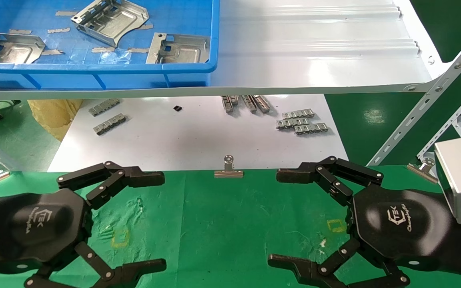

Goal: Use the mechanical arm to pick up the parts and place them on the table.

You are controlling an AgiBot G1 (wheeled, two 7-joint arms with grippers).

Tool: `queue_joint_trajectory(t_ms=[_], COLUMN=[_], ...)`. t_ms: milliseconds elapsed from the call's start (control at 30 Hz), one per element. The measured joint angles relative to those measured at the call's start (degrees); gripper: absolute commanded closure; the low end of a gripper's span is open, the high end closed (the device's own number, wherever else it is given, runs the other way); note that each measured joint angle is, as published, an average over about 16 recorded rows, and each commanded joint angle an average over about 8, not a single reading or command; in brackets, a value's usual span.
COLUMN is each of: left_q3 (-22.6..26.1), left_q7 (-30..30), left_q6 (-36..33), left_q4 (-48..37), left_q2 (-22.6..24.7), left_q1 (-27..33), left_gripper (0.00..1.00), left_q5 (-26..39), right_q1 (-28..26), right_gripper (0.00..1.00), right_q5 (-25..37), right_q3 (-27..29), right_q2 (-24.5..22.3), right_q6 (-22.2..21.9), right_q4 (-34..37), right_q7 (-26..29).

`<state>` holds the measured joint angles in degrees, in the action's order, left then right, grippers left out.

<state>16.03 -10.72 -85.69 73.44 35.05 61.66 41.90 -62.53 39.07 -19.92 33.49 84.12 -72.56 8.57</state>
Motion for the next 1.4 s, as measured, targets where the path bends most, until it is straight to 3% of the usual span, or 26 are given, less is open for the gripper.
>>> queue_joint_trajectory(t_ms=[67,333,733,967,1200,1400], left_q3=[0.0,0.0,-0.02,0.03,1.12,3.59], left_q7=[0.0,0.0,-0.04,-0.28,0.93,4.09], left_q6=[0.0,0.0,0.28,2.07,5.1,9.48], left_q4=[0.0,0.0,0.03,-0.54,-7.59,-21.87], left_q2=[0.0,0.0,0.01,0.92,4.52,9.42], left_q1=[0.0,0.0,0.21,3.95,14.41,27.64], left_gripper=[0.0,0.0,0.0,0.0,0.0,0.0], left_q5=[0.0,0.0,0.19,2.03,7.54,15.93], right_q1=[0.0,0.0,0.0,0.0,-0.01,-0.01], right_gripper=[0.0,1.0,1.0,1.0,1.0,1.0], right_q5=[0.0,0.0,0.0,0.0,0.0,0.0], right_q3=[0.0,0.0,0.0,0.0,-0.01,-0.02], right_q2=[0.0,0.0,0.0,0.0,0.0,0.0], right_q6=[0.0,0.0,0.0,0.0,0.01,0.01], right_q4=[0.0,0.0,0.0,0.01,0.01,0.02], right_q7=[0.0,0.0,0.0,0.0,-0.01,-0.01])
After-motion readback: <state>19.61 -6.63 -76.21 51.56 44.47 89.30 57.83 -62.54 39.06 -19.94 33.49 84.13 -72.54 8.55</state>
